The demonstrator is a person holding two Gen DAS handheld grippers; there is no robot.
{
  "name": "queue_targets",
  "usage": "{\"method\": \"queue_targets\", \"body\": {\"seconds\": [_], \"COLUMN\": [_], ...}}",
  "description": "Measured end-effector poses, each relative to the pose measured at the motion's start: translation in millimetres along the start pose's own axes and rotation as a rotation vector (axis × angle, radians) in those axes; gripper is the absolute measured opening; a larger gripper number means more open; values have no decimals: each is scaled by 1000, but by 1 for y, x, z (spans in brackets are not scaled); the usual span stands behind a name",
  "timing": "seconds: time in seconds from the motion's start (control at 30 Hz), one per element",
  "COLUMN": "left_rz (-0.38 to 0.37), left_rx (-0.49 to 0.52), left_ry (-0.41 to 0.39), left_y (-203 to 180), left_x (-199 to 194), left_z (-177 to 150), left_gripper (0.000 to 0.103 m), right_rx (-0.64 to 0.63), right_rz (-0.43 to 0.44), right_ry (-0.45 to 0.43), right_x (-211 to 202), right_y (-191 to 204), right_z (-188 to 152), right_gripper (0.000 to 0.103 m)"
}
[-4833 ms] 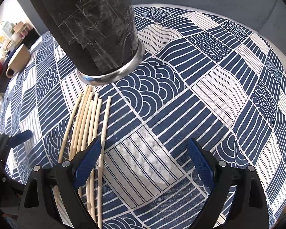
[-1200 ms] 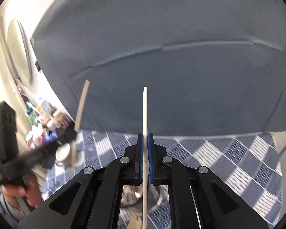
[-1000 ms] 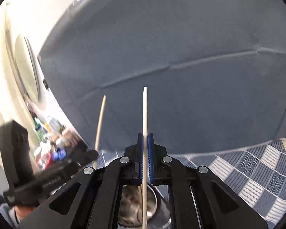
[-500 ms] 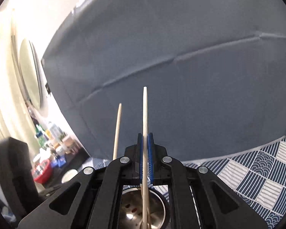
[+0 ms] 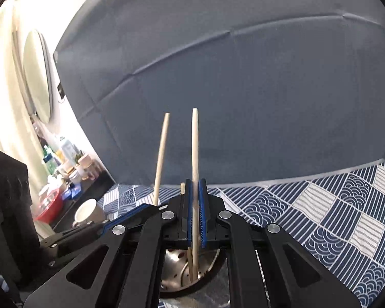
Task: Organize utensils
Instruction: 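Lift the stick with both grippers and carry it over the holder, then open both grippers to drop the stick into the holder, then raise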
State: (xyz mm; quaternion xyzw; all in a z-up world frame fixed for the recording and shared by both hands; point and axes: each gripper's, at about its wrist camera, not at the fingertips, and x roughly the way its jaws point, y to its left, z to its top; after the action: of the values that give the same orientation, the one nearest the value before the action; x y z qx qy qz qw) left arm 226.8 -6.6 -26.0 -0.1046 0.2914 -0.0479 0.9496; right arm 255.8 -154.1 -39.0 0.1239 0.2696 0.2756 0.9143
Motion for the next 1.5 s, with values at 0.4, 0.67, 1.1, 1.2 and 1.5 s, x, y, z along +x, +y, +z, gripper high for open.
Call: {"method": "queue_targets", "body": {"seconds": [0.4,0.67,1.1,1.2,1.5], "left_rz": [43,114,166,172,214], "left_rx": [-41,-70,-42,-38,-17], "left_ry": [-64,-100,13,51,190], "left_y": [7,17,32,34,38], "left_x": [-26,-44,-51,-50,-45], "left_z": [4,3,-41,-55,-103], "left_gripper": [29,74,95,95,95], "right_rx": [72,158,323,352,366], "right_rz": [-38,-85,-119,-144,-184], "right_ry": [-61,-130,24,65,179], "right_x": [-31,-57,-70,-69,-66], "right_y": [-6,-15,-53,-61,-72], "right_z": [12,25,-18,-36,-79], "right_gripper": [48,82,87,87,87]}}
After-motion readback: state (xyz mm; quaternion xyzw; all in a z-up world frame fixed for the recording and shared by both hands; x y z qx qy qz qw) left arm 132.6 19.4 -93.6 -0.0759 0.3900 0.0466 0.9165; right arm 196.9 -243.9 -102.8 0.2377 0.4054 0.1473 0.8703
